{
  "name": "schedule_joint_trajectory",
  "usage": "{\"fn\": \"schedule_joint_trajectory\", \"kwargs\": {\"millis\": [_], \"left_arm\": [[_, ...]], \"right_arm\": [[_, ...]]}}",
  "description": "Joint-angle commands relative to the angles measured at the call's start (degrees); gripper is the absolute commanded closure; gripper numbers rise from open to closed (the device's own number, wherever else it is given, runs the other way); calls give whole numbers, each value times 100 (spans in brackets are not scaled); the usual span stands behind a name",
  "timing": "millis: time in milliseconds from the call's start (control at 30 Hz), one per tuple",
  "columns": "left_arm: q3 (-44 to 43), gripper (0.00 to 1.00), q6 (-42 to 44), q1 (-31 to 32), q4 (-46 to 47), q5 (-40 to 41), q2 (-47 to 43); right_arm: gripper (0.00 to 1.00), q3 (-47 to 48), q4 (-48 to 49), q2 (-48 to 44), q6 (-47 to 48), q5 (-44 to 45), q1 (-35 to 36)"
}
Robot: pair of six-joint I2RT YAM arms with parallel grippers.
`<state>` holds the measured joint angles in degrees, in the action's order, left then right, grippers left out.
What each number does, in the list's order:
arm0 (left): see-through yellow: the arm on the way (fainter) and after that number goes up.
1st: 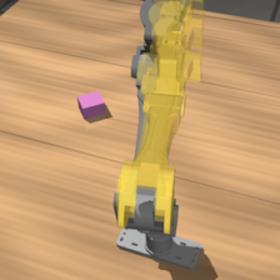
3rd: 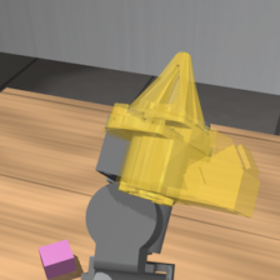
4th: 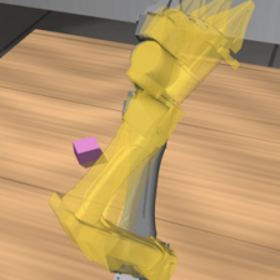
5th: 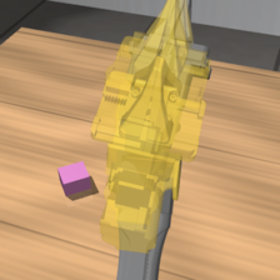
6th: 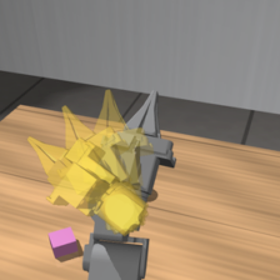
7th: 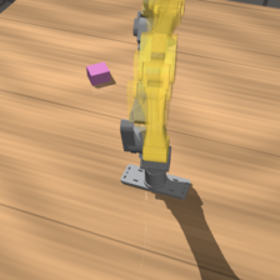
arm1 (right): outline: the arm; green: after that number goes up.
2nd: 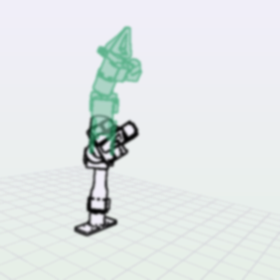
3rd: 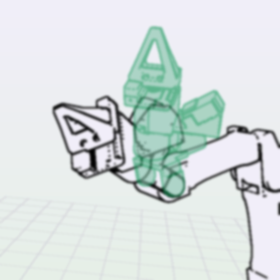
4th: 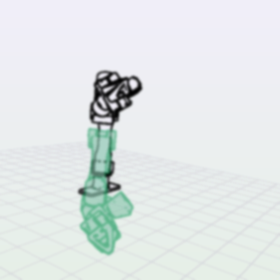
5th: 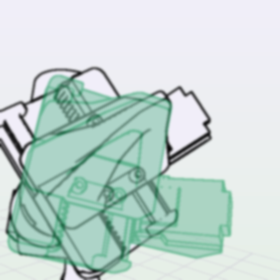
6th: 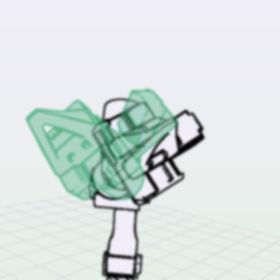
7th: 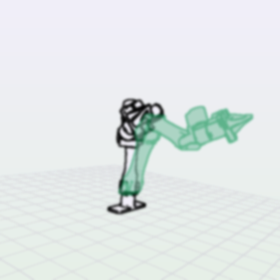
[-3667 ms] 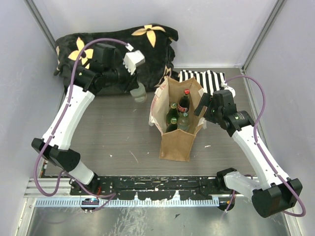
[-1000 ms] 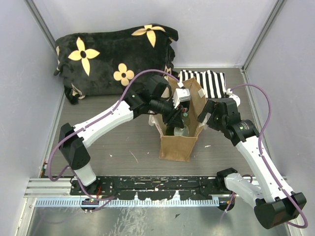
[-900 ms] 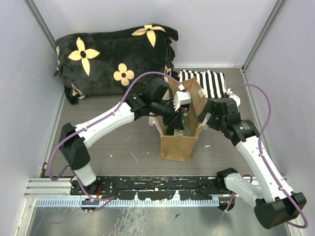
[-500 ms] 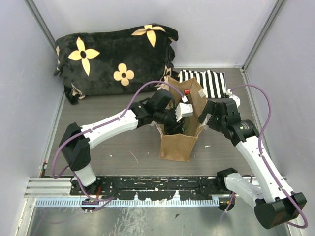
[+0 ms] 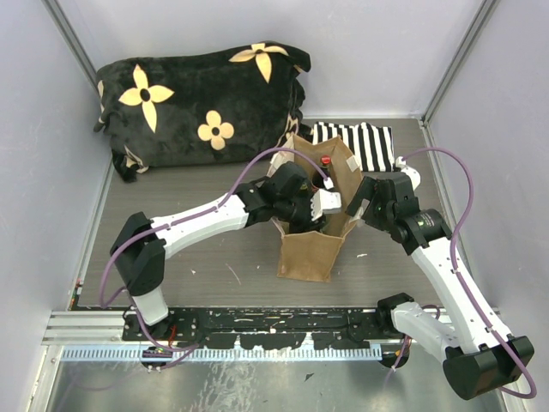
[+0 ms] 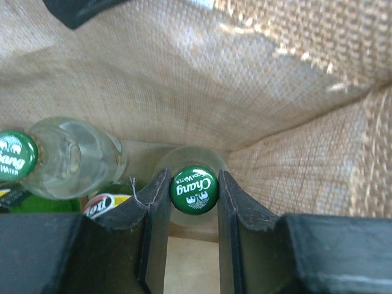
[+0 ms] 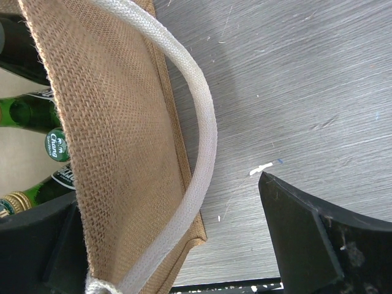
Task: Place the beverage into the canvas bag
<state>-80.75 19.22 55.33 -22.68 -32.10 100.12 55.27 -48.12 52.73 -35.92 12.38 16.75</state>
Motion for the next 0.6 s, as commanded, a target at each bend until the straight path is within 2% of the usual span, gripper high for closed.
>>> {"fn": "schedule_joint_trajectory", "kwargs": {"millis": [0,333,367,533,567], "left_arm": [[-370,100,90,68,-42,-60,340],[-545,100,26,75,-141,-10,427],[-571,98,2,74,-145,4,395],[-676,59,-163,83,-108,38,41],[-691,53,-197,76,-68,37,-41]], "right_arm": [[0,107,39,-114,41,185,-4],[0,76,31,-140,15,168,-5],[0,97,31,-148,11,175,-5],[0,312,247,-344,49,362,-9],[0,357,331,-392,75,406,-9]]}}
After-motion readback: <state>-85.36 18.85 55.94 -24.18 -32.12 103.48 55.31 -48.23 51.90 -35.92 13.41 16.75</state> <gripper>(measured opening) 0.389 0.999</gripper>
